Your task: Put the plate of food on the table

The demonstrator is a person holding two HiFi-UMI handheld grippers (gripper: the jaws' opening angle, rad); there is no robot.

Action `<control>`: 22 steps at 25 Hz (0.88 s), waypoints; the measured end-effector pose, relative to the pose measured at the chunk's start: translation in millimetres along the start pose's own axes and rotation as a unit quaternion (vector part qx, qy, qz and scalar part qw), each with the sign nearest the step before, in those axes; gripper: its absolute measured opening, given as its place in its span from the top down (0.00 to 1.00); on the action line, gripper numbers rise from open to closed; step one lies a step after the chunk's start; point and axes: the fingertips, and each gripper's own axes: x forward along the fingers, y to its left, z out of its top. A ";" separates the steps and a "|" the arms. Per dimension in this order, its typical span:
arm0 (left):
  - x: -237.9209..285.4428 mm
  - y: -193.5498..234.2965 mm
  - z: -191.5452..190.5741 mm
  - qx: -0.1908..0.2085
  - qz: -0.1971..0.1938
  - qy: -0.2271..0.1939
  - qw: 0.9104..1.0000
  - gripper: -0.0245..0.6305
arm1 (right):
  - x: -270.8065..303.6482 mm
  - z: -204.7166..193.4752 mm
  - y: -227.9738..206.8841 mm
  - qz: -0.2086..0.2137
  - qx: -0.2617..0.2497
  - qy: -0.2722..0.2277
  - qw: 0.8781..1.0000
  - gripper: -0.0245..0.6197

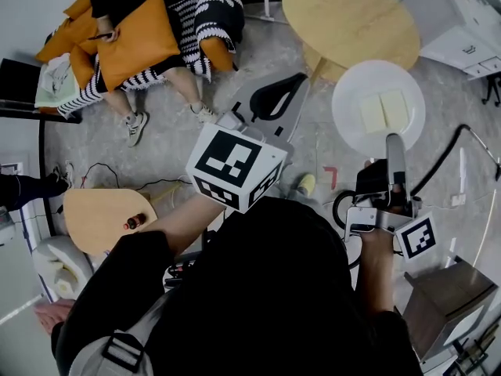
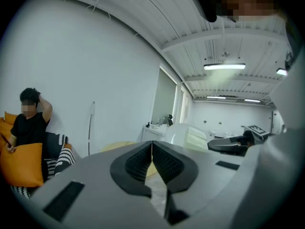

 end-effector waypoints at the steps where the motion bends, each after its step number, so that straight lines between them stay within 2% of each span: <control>1: -1.3 1.0 -0.4 0.000 -0.001 -0.001 1.000 0.95 | -0.3 -1.9 0.5 -0.001 -0.001 0.000 1.000 0.91; 8: -24.7 26.6 -9.8 -0.007 -0.011 -0.009 1.000 0.95 | 6.7 -37.5 9.1 -0.005 -0.003 -0.007 1.000 0.91; 22: -36.4 53.5 -10.9 -0.017 -0.013 -0.015 1.000 0.95 | 20.5 -47.7 23.8 -0.006 -0.017 -0.017 1.000 0.91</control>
